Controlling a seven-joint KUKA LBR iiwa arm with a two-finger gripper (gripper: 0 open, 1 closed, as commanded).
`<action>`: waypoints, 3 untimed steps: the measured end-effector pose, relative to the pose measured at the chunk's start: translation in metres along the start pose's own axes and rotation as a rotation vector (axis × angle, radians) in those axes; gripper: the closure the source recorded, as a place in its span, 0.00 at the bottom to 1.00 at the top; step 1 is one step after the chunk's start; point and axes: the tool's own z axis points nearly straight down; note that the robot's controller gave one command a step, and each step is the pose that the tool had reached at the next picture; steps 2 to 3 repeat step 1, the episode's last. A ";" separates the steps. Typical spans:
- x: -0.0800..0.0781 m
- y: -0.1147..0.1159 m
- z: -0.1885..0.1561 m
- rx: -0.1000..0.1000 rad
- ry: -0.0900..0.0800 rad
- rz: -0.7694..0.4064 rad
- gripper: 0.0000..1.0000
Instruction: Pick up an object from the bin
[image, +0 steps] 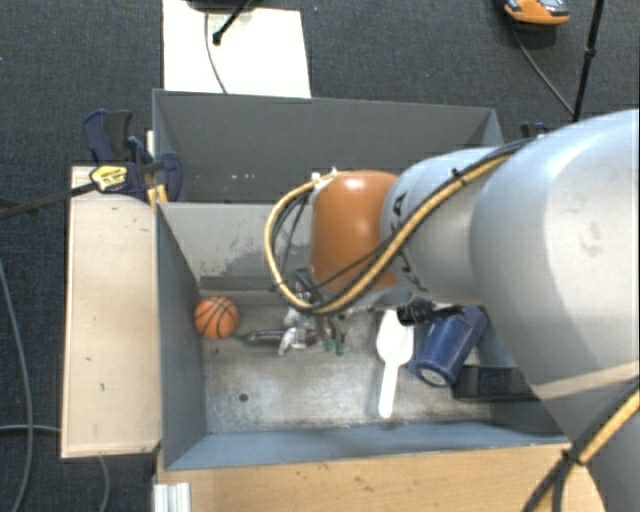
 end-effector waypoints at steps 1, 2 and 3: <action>-0.004 -0.013 -0.132 0.001 0.001 0.073 1.00; -0.004 -0.013 -0.132 0.001 0.001 0.073 1.00; -0.004 -0.013 -0.132 0.001 0.001 0.073 1.00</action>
Offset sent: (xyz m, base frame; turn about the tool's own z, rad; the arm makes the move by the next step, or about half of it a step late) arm 0.0000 0.0000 0.0000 0.0000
